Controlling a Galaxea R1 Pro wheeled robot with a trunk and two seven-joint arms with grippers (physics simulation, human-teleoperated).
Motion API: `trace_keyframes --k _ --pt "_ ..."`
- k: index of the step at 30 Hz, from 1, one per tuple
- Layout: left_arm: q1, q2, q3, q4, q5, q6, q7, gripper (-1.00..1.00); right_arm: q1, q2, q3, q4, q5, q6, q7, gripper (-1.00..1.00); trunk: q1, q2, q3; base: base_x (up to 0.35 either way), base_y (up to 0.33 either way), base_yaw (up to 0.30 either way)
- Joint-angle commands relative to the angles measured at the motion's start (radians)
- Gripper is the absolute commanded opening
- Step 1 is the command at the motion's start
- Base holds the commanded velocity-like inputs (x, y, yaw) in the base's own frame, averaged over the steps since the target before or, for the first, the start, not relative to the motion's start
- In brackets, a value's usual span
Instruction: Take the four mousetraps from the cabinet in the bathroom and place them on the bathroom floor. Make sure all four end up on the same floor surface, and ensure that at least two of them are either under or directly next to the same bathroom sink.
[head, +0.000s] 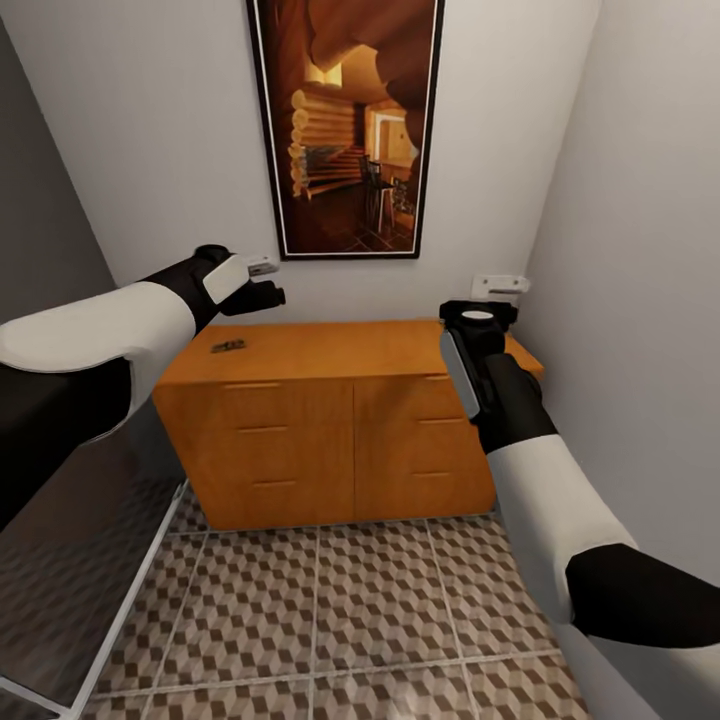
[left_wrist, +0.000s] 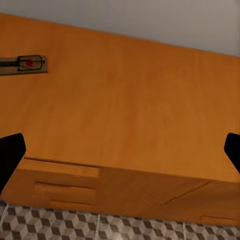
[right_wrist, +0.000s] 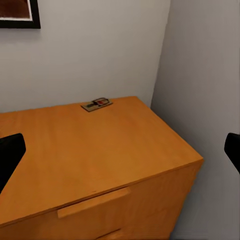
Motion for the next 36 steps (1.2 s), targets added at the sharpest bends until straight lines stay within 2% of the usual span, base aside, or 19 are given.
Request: trace_keyframes --k 1,9,12,13,15,21,22,25,26,30,31,32,33,34,36 --pt "-0.001 0.0 -0.007 0.001 0.009 0.006 0.005 1.0 0.01 -0.001 0.002 -0.001 -0.006 0.004 -0.007 1.0 0.001 -0.001 -0.001 0.329 0.0 0.0" --pt "-0.001 0.001 -0.014 0.001 0.006 0.023 0.006 1.0 0.069 -0.001 0.001 -0.003 -0.007 0.004 0.013 1.0 0.001 -0.001 -0.001 0.334 0.0 0.0" --pt "-0.001 0.0 -0.037 0.0 0.005 0.069 0.005 1.0 0.083 -0.001 0.001 -0.003 -0.008 0.003 0.057 1.0 0.001 -0.001 -0.001 0.332 0.0 0.0" --pt "-0.001 0.0 -0.07 0.0 0.003 0.107 0.003 1.0 0.087 -0.003 0.0 -0.003 -0.009 0.003 0.09 1.0 0.001 -0.001 -0.001 0.267 0.0 0.0" --pt "-0.001 0.001 -0.111 0.0 0.002 0.137 -0.001 1.0 0.089 -0.005 -0.001 -0.001 -0.01 0.003 0.117 1.0 0.001 -0.001 -0.001 0.229 0.0 0.0" --pt "-0.002 0.002 -0.195 -0.005 0.001 0.164 -0.035 1.0 0.092 -0.006 -0.002 -0.001 -0.011 0.003 0.143 1.0 0.001 -0.001 -0.001 0.129 0.0 0.0" --pt "-0.002 0.003 -0.222 -0.008 0.001 0.169 -0.063 1.0 0.094 -0.006 -0.002 -0.001 -0.011 0.003 0.146 1.0 0.001 -0.001 -0.001 0.046 0.0 0.0" --pt "-0.002 0.006 -0.261 -0.013 0.001 0.176 -0.126 1.0 0.101 -0.005 -0.002 -0.001 -0.01 0.003 0.149 1.0 0.001 -0.001 -0.001 0.03 0.0 0.0" --pt "-0.002 0.012 -0.284 -0.015 0.0 0.182 -0.18 1.0 0.105 -0.005 -0.002 -0.001 -0.01 0.003 0.15 1.0 0.001 -0.001 -0.001 0.015 0.0 0.0" --pt "-0.003 0.029 -0.313 -0.017 -0.005 0.195 -0.308 1.0 0.109 -0.005 -0.002 -0.001 -0.009 0.003 0.151 1.0 0.001 -0.001 -0.001 0.009 0.0 0.0" --pt "-0.004 0.047 -0.327 -0.018 -0.065 0.201 -0.468 1.0 0.118 -0.005 -0.002 -0.001 -0.008 0.003 0.151 1.0 0.001 -0.001 -0.001 0.002 0.0 0.0" --pt "-0.005 0.055 -0.328 -0.018 -0.118 0.203 -0.528 1.0 0.121 -0.005 -0.002 -0.001 -0.008 0.003 0.152 1.0 0.001 -0.001 -0.001 0.001 0.0 0.0" --pt "-0.005 0.059 -0.328 -0.018 -0.149 0.203 -0.558 1.0 0.121 -0.005 -0.002 -0.001 -0.008 0.003 0.152 1.0 0.001 -0.001 -0.001 0.001 0.0 0.0" --pt "-0.006 0.066 -0.328 -0.015 -0.254 0.204 -0.661 1.0 0.123 -0.005 -0.002 0.0 -0.008 0.003 0.152 1.0 0.001 -0.001 -0.001 0.0 0.0 0.0" --pt "-0.006 0.071 -0.327 -0.011 -0.355 0.204 -0.777 1.0 0.124 -0.005 -0.002 0.001 -0.008 0.002 0.152 1.0 0.001 -0.001 -0.001 0.0 0.0 0.0"
